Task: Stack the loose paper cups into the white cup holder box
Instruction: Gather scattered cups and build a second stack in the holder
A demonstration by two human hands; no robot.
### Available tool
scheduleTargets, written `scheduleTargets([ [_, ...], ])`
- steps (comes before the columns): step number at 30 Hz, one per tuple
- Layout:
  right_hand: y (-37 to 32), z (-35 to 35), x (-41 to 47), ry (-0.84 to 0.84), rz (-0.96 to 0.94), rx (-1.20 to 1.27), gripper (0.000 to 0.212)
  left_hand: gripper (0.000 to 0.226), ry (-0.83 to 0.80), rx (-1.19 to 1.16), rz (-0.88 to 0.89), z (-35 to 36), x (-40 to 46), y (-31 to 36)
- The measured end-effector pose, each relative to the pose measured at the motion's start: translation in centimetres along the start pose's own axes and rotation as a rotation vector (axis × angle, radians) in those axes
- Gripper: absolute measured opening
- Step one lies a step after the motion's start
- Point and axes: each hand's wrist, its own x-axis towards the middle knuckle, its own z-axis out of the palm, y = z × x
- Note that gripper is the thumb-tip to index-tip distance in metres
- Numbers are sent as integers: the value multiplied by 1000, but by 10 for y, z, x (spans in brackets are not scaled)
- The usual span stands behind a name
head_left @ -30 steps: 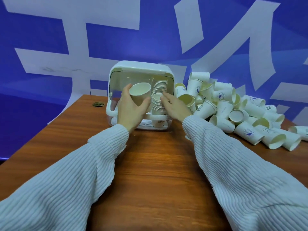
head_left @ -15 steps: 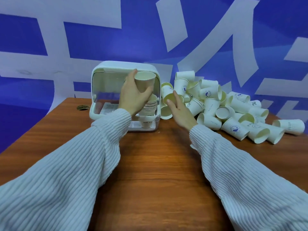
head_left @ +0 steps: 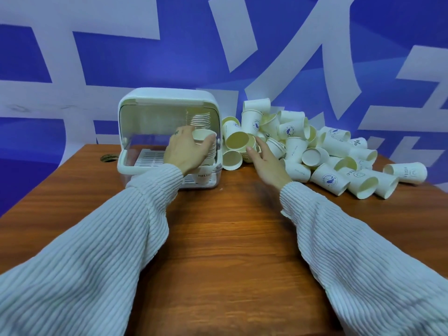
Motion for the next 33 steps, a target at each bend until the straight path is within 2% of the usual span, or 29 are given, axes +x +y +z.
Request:
scheduleTargets([
  [4,2,0,-4,11,6,-9,66,56,8,70,7,2,1,-3],
  [9,9,-1,-13,16,19,-4,67,66,-86,151,15,1,8,-2],
  [11,12,-9,-18,32,12,-42,63,65,72,155,134,6,-2,7],
  [13,21,-22,-22,103,7,-146,55,57,244,17,312,15,-25,23],
  [14,27,-29,-23,162,5,-238,52,53,269,-57,393,22,-39,33],
  [17,46,-54,-26,369,44,-466,50,49,125,-179,527,55,-79,52],
  [20,68,-83,-33,523,193,-521,55,51,-155,-206,468,88,-114,64],
  [23,96,-106,-44,502,249,-653,54,55,-345,-214,365,114,-133,71],
  [26,124,-116,-54,400,178,-879,50,59,-413,-221,292,125,-132,71],
  [29,129,-118,-55,444,170,-1040,51,59,-400,-269,192,124,-127,64],
  [31,125,-118,-53,459,187,-1064,52,58,-381,-293,152,122,-126,64],
  [33,123,-119,-53,433,187,-989,53,58,-381,-293,148,121,-127,64],
])
